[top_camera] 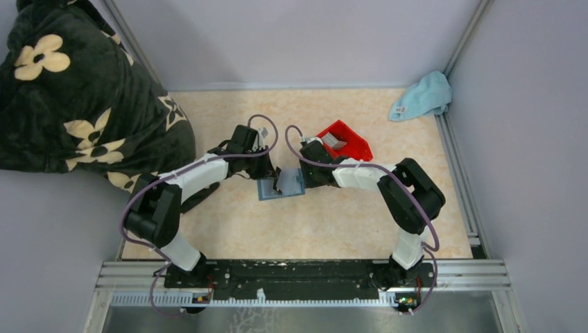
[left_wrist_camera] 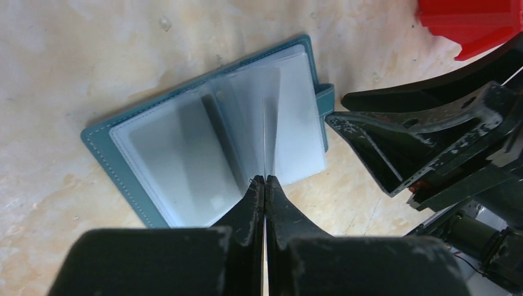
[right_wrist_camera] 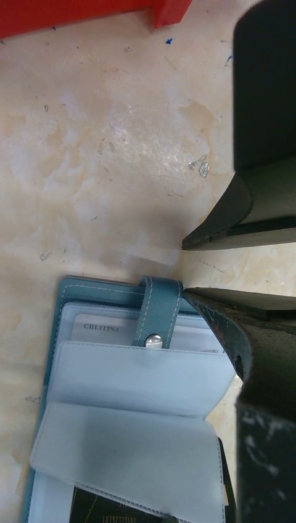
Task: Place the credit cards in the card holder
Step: Turn over the card slot in the card holder.
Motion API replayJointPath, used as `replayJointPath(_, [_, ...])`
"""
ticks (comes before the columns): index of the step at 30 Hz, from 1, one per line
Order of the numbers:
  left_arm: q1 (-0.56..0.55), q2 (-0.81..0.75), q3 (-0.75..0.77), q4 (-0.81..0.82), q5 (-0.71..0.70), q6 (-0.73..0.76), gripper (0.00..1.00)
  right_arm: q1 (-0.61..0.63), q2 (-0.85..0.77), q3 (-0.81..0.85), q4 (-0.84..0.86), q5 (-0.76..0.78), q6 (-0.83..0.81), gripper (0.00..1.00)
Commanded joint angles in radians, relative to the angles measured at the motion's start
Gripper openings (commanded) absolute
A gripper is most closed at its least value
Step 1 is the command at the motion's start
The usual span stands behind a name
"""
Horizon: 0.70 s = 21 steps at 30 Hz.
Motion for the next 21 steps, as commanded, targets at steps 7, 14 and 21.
replayJointPath(7, [-0.053, 0.053, 0.079, 0.023, -0.024, -0.038, 0.0, -0.004, -0.045, -0.025, -0.052, 0.036, -0.02, 0.3])
replayJointPath(14, [-0.076, 0.075, 0.079, 0.031, -0.038, -0.046, 0.0, -0.004, -0.065, -0.036, -0.066, 0.072, -0.027, 0.3])
replayJointPath(21, [-0.082, 0.079, 0.053, 0.049, -0.048, -0.059, 0.0, -0.005, -0.107, -0.037, -0.094, 0.128, -0.035, 0.31])
